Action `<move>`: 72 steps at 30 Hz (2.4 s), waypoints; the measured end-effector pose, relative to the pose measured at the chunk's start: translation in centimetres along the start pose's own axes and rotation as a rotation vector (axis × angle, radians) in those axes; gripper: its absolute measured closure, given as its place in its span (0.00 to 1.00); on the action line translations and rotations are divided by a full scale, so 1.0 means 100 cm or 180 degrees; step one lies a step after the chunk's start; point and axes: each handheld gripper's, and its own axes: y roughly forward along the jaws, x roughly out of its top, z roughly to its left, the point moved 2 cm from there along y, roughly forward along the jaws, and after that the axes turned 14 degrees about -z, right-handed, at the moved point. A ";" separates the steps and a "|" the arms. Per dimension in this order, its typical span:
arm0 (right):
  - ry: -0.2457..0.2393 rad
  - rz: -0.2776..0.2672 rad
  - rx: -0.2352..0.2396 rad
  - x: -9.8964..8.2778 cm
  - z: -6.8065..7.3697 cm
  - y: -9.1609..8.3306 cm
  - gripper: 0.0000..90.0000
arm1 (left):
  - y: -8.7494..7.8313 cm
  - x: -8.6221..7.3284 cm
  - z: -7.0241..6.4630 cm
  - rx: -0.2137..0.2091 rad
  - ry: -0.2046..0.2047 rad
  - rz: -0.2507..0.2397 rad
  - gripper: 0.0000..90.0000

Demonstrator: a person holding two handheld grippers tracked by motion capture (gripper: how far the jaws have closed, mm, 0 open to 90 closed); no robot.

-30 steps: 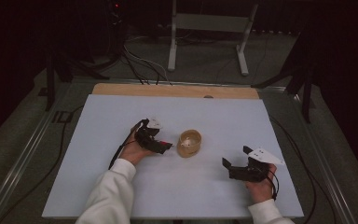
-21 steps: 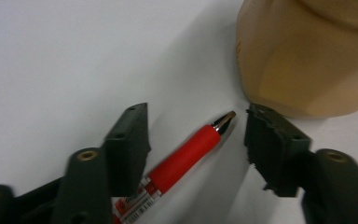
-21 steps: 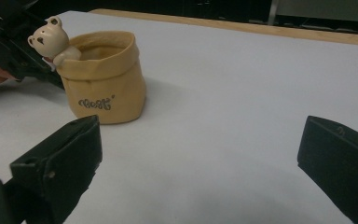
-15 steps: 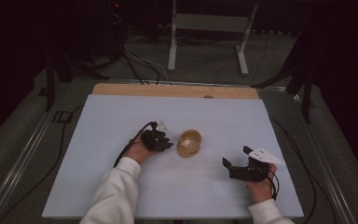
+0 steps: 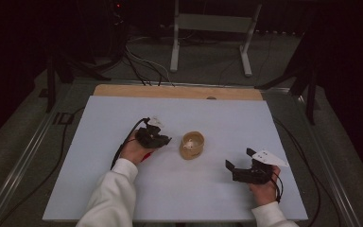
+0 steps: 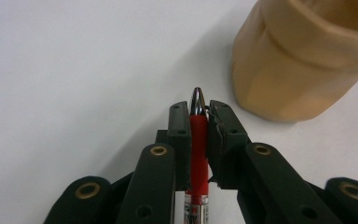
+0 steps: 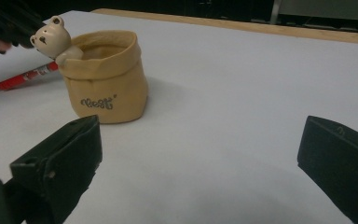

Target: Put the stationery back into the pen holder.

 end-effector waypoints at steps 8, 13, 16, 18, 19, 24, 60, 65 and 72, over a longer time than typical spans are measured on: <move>0.0010 -0.0006 0.0004 0.000 0.000 0.000 0.00 | -0.015 0.007 0.002 0.0089 -0.0088 -0.0129 0.90; 0.0003 0.0001 0.0015 0.000 0.000 0.000 0.00 | -0.023 0.012 0.000 0.0110 -0.0111 -0.0199 0.90; 0.0005 -0.0001 0.0021 0.000 0.000 0.000 0.00 | -0.031 0.015 0.000 0.0142 -0.0129 -0.0282 0.90; 0.0013 -0.0005 0.0021 0.000 0.000 0.000 0.00 | -0.033 0.016 0.000 0.0155 -0.0128 -0.0297 0.90; 0.0013 -0.0005 0.0021 0.000 0.000 0.000 0.00 | -0.035 0.017 0.001 0.0162 -0.0124 -0.0313 0.90; 0.0009 -0.0002 0.0028 0.000 0.001 0.001 0.00 | -0.043 0.021 0.001 0.0192 -0.0132 -0.0386 0.90; 0.0014 0.0009 0.0041 -0.001 0.001 0.001 0.00 | -0.062 0.041 -0.005 0.0236 -0.0057 -0.0728 0.90; 0.0013 0.0003 0.0044 -0.001 0.001 0.001 0.00 | -0.062 0.045 -0.006 0.0232 -0.0055 -0.0775 0.90; 0.0016 0.0010 0.0045 -0.001 0.001 0.002 0.00 | -0.062 0.052 -0.008 0.0207 -0.0033 -0.0787 0.90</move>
